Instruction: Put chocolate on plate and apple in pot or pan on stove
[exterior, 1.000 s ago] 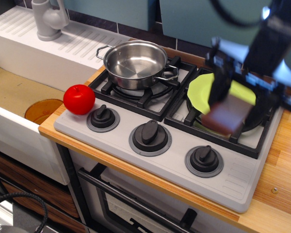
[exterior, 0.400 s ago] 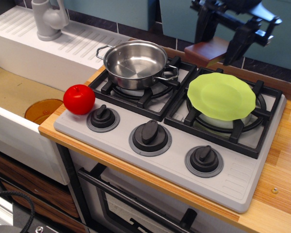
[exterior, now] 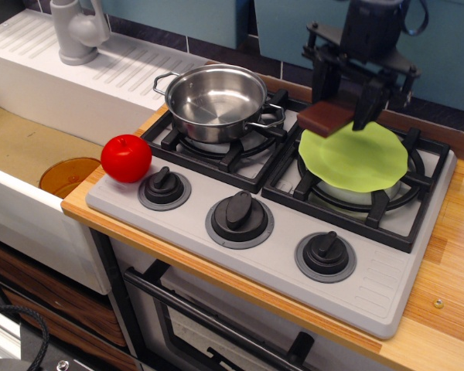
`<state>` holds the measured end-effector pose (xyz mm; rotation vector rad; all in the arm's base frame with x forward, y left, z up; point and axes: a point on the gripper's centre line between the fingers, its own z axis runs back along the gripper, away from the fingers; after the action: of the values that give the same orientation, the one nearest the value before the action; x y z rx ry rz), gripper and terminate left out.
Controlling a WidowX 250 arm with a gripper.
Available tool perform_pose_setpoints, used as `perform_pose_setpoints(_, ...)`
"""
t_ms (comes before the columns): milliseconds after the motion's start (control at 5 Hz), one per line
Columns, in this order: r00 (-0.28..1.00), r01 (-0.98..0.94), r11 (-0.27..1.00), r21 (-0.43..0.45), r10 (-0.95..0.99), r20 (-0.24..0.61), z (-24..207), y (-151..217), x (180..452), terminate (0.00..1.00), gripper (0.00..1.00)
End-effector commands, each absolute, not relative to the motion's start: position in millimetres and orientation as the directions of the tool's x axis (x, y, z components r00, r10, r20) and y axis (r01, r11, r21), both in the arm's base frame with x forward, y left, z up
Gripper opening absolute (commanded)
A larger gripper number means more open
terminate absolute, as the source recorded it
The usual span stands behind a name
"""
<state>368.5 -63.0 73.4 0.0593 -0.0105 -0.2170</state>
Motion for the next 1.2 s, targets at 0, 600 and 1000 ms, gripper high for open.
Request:
perform_pose_setpoints(0,0.976,0.197,0.978,0.071,-0.203,0.082,62.2,-72.9,381.2,0.00,1.00)
perform_pose_setpoints(600,0.984,0.177,0.979,0.103,-0.180,0.014,105.2,-79.1,360.8,0.00,1.00)
perform_pose_setpoints(1000,0.978,0.210,0.967,0.144,-0.210,-0.016,141.6,-69.7,350.7,0.00,1.00)
